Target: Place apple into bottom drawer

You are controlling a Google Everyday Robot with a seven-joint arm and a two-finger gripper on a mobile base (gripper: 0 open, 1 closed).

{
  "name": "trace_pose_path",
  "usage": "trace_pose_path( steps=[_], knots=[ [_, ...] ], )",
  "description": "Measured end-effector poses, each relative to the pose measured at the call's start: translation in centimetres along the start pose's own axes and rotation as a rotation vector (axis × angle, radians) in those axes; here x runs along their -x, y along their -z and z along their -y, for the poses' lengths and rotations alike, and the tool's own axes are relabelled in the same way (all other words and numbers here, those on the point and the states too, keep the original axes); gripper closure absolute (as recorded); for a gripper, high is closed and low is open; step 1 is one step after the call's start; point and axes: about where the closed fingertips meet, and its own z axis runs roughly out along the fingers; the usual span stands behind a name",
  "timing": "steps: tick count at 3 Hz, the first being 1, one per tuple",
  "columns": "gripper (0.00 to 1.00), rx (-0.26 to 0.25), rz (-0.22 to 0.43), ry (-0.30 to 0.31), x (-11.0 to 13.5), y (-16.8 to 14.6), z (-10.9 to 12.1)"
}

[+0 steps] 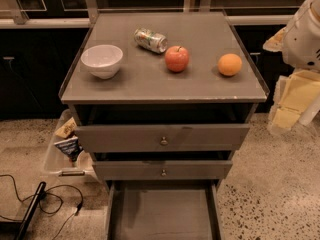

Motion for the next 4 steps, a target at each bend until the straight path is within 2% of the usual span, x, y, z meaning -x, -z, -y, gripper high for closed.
trace_pose_path(
  steps=[1, 2, 3, 4],
  knots=[
    [0.00, 0.000, 0.000, 0.000, 0.0, 0.0, 0.0],
    [0.00, -0.020, 0.026, 0.015, 0.6, -0.4, 1.0],
    [0.00, -0.041, 0.033, 0.033, 1.0, -2.5, 4.3],
    [0.00, -0.039, 0.071, 0.020, 1.7, -4.1, 7.7]
  ],
)
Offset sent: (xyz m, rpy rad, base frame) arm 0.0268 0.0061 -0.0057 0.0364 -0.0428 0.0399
